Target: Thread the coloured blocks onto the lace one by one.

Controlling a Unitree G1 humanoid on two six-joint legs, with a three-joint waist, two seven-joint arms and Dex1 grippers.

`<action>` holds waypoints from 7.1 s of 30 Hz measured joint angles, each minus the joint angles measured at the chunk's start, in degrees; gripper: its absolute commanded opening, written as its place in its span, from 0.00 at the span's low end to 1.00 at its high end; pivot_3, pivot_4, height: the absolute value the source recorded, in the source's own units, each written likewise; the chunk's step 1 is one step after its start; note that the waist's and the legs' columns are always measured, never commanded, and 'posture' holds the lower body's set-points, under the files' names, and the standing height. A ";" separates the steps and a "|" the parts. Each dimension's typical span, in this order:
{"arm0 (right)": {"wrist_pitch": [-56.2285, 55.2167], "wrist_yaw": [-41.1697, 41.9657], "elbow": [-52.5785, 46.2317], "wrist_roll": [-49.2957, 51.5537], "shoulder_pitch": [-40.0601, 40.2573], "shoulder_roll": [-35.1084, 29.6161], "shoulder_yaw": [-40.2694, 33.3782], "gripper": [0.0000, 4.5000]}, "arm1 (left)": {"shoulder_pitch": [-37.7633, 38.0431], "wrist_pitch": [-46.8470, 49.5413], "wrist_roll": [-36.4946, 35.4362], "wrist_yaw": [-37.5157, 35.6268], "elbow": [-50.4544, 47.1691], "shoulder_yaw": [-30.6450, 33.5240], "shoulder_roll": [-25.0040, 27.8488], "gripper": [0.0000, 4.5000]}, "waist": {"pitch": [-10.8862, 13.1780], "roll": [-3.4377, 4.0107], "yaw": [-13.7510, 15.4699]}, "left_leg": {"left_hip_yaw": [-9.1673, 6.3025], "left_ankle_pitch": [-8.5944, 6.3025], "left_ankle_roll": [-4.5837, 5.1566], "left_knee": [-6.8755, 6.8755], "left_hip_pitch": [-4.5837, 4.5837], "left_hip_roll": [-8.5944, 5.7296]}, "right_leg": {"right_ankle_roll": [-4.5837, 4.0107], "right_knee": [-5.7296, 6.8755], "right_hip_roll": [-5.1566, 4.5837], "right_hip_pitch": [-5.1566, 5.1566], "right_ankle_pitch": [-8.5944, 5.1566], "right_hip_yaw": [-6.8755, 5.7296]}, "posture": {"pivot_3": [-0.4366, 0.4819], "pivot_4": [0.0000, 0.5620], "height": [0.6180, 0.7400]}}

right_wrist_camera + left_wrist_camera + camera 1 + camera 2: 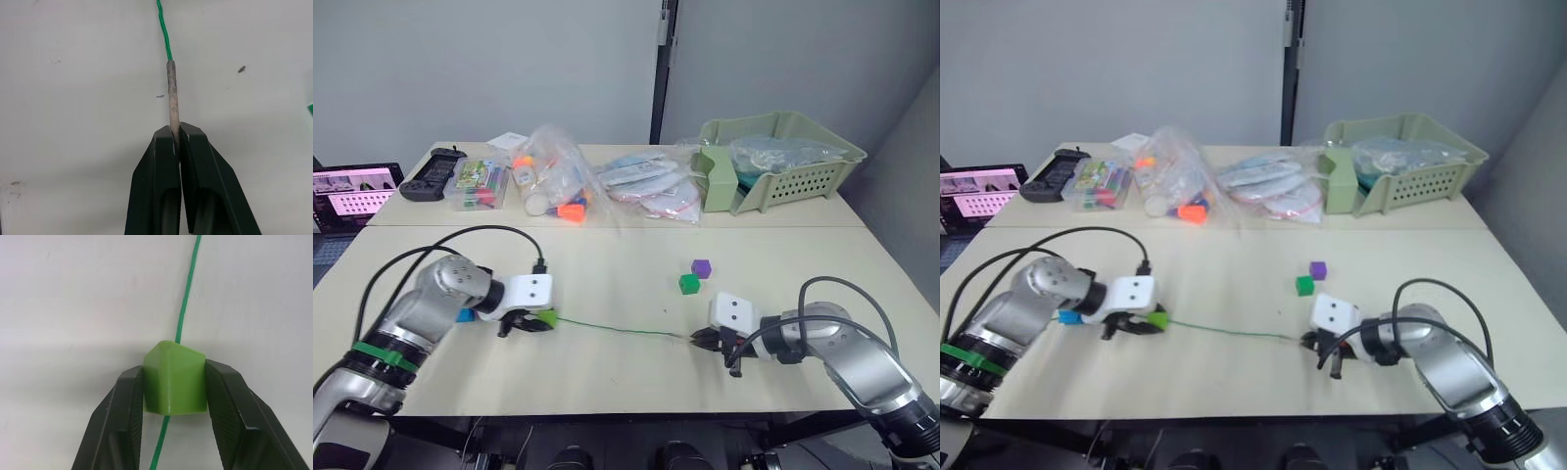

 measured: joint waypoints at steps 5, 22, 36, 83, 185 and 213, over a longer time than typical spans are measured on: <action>0.00 -0.01 -0.12 0.00 0.25 0.01 0.00 0.00 | -2.57 -10.52 2.75 0.14 12.30 0.57 2.72 0.30 | -0.12 0.21 -0.13 | 0.06 0.00 0.00 -0.05 0.11 0.03 | -0.02 0.15 0.02 -0.01 -0.10 0.01 | 0.48 0.27 1.00; 0.22 0.19 -0.49 0.01 -0.95 1.71 0.27 0.00 | -3.12 -12.53 0.27 -5.19 17.80 6.12 1.90 0.96 | -0.14 0.24 0.48 | 0.04 0.00 0.00 -0.10 -0.23 -0.06 | -0.09 0.12 -0.06 -0.21 -0.10 -0.01 | 0.48 0.27 1.00; 3.97 -0.23 -0.94 -0.27 -7.25 6.55 5.89 0.00 | 2.71 14.85 -9.22 0.62 -18.35 -0.45 -19.09 0.99 | -0.01 0.00 1.66 | -0.06 0.00 0.00 0.38 -1.03 -0.09 | -0.07 0.31 -0.07 -0.89 -0.03 -0.03 | 0.48 0.27 1.00; 16.42 -11.42 -9.68 6.64 3.25 10.98 -7.79 0.75 | 1.47 14.84 -4.08 5.65 -16.27 -5.68 -24.67 0.00 | -0.01 0.00 1.91 | -0.12 0.00 0.00 0.49 -1.03 -0.14 | -0.06 0.32 -0.09 -0.78 -0.02 -0.03 | 0.48 0.27 1.00; 16.35 -51.08 18.58 0.09 -13.38 36.68 -22.05 0.26 | 3.36 18.90 -5.31 6.59 -20.67 -5.67 -23.48 0.00 | -0.04 0.07 0.11 | -0.09 0.00 0.00 0.32 -0.99 -0.15 | -0.09 0.67 -0.07 -0.99 0.00 0.05 | 0.48 0.27 1.00; 53.55 -54.54 -33.90 11.17 -0.49 45.20 -20.86 0.26 | 3.30 18.84 -6.33 6.00 -20.66 -5.28 -22.42 0.00 | -0.04 0.07 0.04 | -0.20 0.00 0.00 0.25 -1.00 -0.12 | -0.08 0.58 -0.06 -1.01 -0.01 0.03 | 0.48 0.27 1.00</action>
